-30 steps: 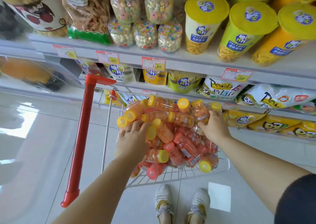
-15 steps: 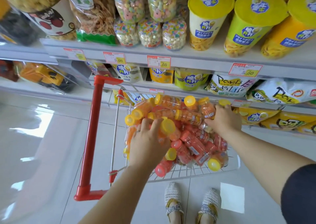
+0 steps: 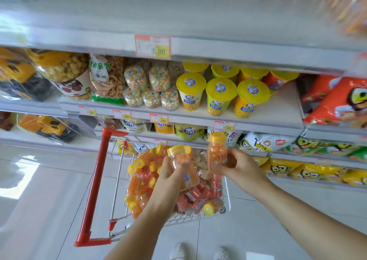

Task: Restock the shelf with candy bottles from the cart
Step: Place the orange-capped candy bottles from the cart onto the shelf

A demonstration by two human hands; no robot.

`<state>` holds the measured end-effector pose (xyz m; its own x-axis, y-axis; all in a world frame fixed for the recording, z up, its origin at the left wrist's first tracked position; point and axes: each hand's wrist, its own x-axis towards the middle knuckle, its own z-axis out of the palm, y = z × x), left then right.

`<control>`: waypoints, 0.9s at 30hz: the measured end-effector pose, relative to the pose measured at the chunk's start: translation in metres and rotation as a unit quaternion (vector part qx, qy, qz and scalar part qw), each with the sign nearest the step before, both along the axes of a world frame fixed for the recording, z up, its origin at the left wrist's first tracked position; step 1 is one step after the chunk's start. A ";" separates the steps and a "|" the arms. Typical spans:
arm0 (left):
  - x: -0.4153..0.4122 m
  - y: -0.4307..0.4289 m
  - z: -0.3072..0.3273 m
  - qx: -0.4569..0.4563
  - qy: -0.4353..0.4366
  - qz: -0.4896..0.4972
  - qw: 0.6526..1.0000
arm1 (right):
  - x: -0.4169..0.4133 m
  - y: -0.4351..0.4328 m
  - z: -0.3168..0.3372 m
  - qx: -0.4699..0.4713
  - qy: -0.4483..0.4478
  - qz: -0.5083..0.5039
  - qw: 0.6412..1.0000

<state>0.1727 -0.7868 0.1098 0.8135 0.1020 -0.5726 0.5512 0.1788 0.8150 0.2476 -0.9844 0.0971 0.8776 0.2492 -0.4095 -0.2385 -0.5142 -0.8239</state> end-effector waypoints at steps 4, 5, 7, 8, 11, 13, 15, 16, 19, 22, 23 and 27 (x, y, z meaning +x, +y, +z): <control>0.018 -0.022 0.073 -0.042 -0.055 -0.091 0.993 | 0.005 -0.030 0.092 0.015 -0.063 -0.020 0.998; 0.021 -0.026 0.088 -0.007 -0.077 -0.135 0.988 | 0.007 -0.037 0.113 0.019 -0.078 -0.025 0.996; 0.028 -0.035 0.111 -0.025 -0.088 -0.159 0.983 | 0.011 -0.052 0.148 0.024 -0.106 -0.038 0.993; 0.034 -0.041 0.122 0.004 -0.111 -0.167 0.980 | 0.012 -0.060 0.163 0.022 -0.121 -0.042 0.991; 0.056 -0.060 0.169 0.060 -0.198 -0.171 0.963 | 0.015 -0.079 0.201 0.015 -0.167 -0.055 0.984; 0.071 -0.070 0.192 0.044 -0.228 -0.168 0.958 | 0.020 -0.085 0.219 0.014 -0.192 -0.067 0.979; 0.094 -0.081 0.210 0.080 -0.255 -0.171 0.948 | 0.032 -0.091 0.233 0.009 -0.226 -0.091 0.970; 0.104 -0.083 0.212 0.124 -0.266 -0.162 0.942 | 0.040 -0.090 0.235 0.002 -0.242 -0.099 0.965; 0.136 -0.093 0.229 0.202 -0.301 -0.160 0.918 | 0.069 -0.088 0.243 -0.026 -0.275 -0.127 0.953; 0.171 -0.095 0.231 0.251 -0.300 -0.157 0.907 | 0.103 -0.084 0.240 -0.042 -0.287 -0.155 0.944; 0.185 -0.093 0.229 0.276 -0.291 -0.152 0.903 | 0.113 -0.081 0.238 -0.053 -0.288 -0.166 0.942; 0.233 -0.087 0.218 0.360 -0.267 -0.137 0.883 | 0.153 -0.066 0.226 -0.078 -0.292 -0.206 0.931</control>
